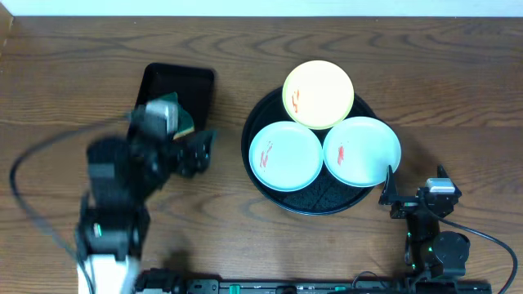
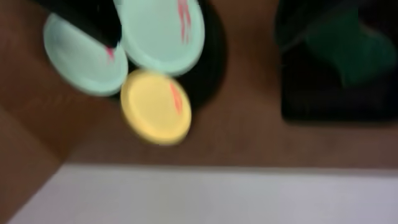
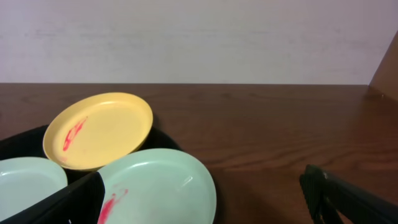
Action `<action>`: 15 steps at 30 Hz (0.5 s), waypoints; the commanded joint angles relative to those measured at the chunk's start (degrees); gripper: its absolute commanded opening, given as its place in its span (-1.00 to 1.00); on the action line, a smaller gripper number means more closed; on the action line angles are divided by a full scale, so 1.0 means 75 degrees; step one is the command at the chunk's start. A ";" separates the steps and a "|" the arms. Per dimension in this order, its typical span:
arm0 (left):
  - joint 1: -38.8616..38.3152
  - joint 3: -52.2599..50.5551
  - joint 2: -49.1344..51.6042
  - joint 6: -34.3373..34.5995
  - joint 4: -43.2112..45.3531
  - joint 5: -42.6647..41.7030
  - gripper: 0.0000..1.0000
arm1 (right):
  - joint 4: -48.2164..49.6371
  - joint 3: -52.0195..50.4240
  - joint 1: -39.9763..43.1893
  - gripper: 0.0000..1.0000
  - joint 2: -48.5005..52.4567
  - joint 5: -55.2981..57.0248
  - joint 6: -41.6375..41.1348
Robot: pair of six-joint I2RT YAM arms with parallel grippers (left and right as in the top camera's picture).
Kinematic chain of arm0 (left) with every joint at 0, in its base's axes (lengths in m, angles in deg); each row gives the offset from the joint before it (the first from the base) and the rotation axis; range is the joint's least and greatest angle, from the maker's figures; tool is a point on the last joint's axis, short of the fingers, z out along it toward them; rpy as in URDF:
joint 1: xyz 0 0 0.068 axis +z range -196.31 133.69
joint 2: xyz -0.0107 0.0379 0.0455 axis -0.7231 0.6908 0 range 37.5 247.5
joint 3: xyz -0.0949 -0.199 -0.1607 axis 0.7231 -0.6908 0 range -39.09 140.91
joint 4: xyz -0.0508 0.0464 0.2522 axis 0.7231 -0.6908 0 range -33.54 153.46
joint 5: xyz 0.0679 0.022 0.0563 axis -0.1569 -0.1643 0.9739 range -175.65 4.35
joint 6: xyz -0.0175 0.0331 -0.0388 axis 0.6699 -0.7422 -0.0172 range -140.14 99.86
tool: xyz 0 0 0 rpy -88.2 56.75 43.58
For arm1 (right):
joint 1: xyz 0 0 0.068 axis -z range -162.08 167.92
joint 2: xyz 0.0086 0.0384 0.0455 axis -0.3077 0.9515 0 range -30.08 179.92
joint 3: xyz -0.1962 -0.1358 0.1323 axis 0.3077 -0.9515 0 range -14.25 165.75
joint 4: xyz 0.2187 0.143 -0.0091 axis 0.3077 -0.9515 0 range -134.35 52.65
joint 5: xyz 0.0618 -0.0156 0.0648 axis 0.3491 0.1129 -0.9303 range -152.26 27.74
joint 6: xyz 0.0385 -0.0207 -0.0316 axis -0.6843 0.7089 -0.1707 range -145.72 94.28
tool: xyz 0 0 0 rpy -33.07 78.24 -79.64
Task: Clean dirty plates on tray and stack at the side
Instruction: 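Lower the left gripper and grasp the green sponge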
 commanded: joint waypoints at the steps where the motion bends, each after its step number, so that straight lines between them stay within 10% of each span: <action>1: 0.0023 0.1626 0.1387 -0.0119 -0.1463 -0.0085 0.59 | -0.0038 -0.0012 0.0102 0.99 -0.0026 -0.0032 0.0090; 15: 0.0434 0.4412 0.4124 0.0877 -0.3926 0.0909 0.59 | -0.0038 -0.0012 0.0102 0.98 -0.0026 -0.0032 0.0090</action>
